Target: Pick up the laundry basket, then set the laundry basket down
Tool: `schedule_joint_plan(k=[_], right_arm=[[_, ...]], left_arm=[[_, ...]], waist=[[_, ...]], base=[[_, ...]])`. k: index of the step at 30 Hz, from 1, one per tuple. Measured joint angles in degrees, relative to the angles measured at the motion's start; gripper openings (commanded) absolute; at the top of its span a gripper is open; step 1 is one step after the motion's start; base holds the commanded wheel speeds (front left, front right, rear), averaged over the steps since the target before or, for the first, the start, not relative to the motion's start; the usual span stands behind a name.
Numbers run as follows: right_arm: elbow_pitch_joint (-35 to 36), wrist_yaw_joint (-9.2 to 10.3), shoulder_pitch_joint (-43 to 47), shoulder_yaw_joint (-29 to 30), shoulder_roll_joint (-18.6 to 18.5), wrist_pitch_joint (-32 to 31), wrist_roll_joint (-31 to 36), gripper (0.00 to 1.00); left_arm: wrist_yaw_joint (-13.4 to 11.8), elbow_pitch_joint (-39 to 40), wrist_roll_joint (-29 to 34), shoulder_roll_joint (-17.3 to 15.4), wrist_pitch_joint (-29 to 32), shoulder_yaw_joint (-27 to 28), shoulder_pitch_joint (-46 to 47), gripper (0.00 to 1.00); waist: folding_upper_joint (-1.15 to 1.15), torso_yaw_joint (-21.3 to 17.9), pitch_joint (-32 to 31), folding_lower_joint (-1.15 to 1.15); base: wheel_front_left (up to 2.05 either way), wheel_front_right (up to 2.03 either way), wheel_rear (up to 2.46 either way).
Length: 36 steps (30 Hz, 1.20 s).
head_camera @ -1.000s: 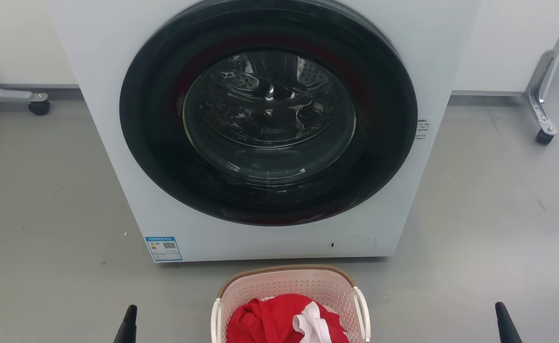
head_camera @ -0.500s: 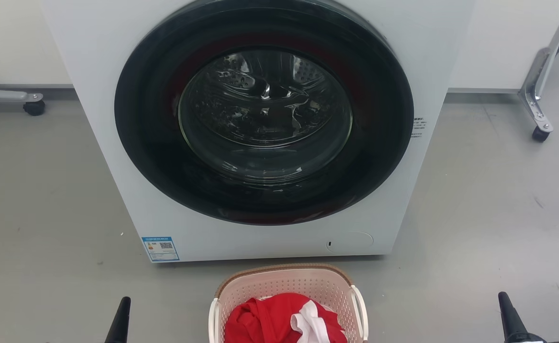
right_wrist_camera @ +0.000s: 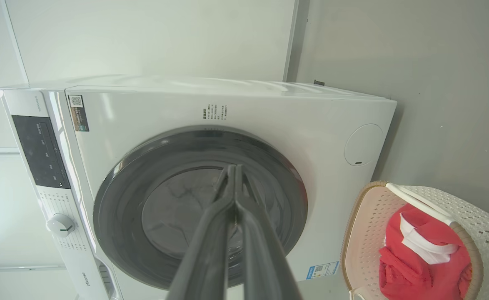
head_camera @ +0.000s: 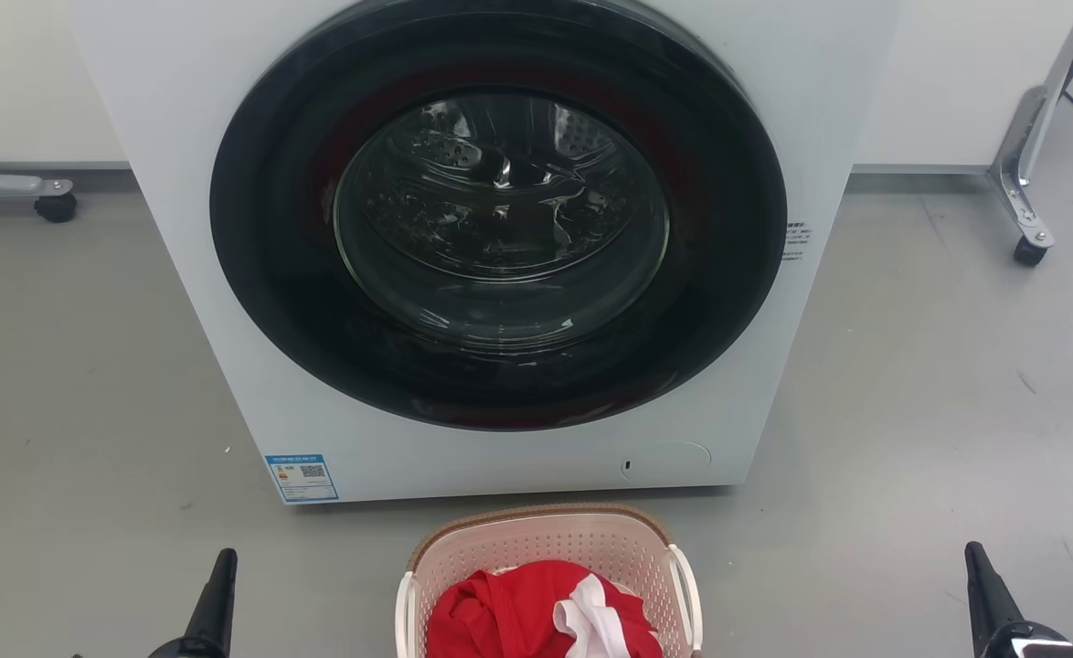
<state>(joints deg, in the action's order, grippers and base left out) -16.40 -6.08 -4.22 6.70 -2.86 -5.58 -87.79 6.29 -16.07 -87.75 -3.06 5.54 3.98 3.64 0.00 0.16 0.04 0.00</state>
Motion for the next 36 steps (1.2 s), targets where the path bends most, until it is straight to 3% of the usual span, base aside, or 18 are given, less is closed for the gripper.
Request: schedule_joint_plan(k=[7,36], right_arm=[[-0.7,-0.56,-0.8,0.9,0.3,-0.9,-3.6,0.0],[-0.7,-0.82,-1.1,0.9,0.4,-0.9,-3.6,0.0]], left_arm=[[0.8,-0.7,-3.8,0.6,1.0,1.2,1.0,0.0],[0.8,-0.7,-3.9,0.6,1.0,1.2,1.0,0.0]], waist=[[0.0,-0.2,0.1,0.0],[0.0,-0.2,0.1,0.0]], base=[[0.0,0.0,0.0],[0.0,0.0,0.0]])
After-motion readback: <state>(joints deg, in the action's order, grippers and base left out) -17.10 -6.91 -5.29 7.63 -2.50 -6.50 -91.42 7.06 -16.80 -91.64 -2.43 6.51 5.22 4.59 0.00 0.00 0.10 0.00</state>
